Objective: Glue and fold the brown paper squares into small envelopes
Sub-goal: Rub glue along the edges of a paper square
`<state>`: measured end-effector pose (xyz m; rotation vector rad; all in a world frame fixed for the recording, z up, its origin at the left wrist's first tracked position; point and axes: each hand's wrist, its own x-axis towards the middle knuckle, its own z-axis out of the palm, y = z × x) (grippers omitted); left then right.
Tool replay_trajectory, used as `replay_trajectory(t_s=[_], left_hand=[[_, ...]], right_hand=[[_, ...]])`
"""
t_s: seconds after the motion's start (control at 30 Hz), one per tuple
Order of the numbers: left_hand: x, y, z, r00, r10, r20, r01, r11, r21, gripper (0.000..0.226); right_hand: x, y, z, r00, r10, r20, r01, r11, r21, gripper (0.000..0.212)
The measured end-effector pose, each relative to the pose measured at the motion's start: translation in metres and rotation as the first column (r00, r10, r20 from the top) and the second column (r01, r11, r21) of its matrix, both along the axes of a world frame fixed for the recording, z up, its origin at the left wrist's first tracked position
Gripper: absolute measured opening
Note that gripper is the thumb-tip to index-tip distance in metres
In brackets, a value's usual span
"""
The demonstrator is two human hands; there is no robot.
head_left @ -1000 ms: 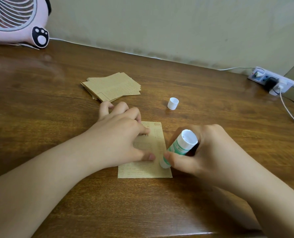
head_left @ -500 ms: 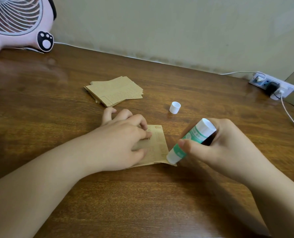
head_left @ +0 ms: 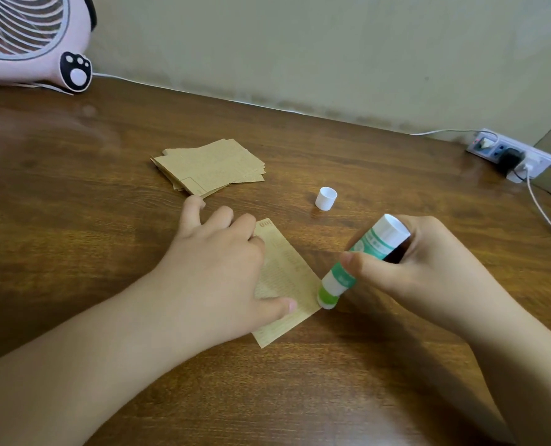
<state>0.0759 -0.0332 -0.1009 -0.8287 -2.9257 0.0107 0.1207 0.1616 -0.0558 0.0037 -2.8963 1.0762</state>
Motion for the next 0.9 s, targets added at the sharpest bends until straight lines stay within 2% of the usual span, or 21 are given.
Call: replay_trajectory(t_s=[0.1,0.27,0.4,0.47,0.67,0.77,0.9], left_hand=[[0.004,0.002,0.0,1.0,0.011,-0.022,-0.011,1.0,0.004,0.095],[0.001,0.001,0.0,1.0,0.007,-0.021,-0.007,1.0,-0.002,0.092],[0.001,0.0,0.002,1.0,0.0,-0.017,0.0,1.0,-0.002,0.097],[-0.001,-0.001,0.001,1.0,-0.008,-0.002,0.008,1.0,0.012,0.091],[-0.009,-0.01,0.006,0.992,-0.019,0.125,0.012,0.998,0.054,0.066],[-0.016,-0.017,0.011,0.969,-0.032,0.243,0.032,0.999,0.003,0.072],[-0.019,-0.02,0.01,0.965,-0.035,0.261,0.042,0.999,-0.023,0.08]], right_hand=[[-0.004,0.001,-0.001,1.0,-0.021,-0.004,0.021,1.0,-0.008,0.026],[-0.005,0.006,0.0,1.0,-0.016,0.011,0.015,0.999,0.048,0.04],[0.001,0.001,0.001,0.999,0.047,0.019,-0.049,0.996,0.069,0.027],[0.002,-0.002,0.0,0.997,0.077,-0.012,-0.076,0.993,0.095,0.023],[-0.001,-0.005,-0.006,0.995,0.094,-0.012,-0.092,0.987,0.128,0.025],[0.0,-0.002,-0.012,0.995,0.095,-0.011,-0.094,0.99,0.103,0.022],[0.002,0.0,-0.022,0.997,0.071,0.001,-0.071,0.996,0.047,0.033]])
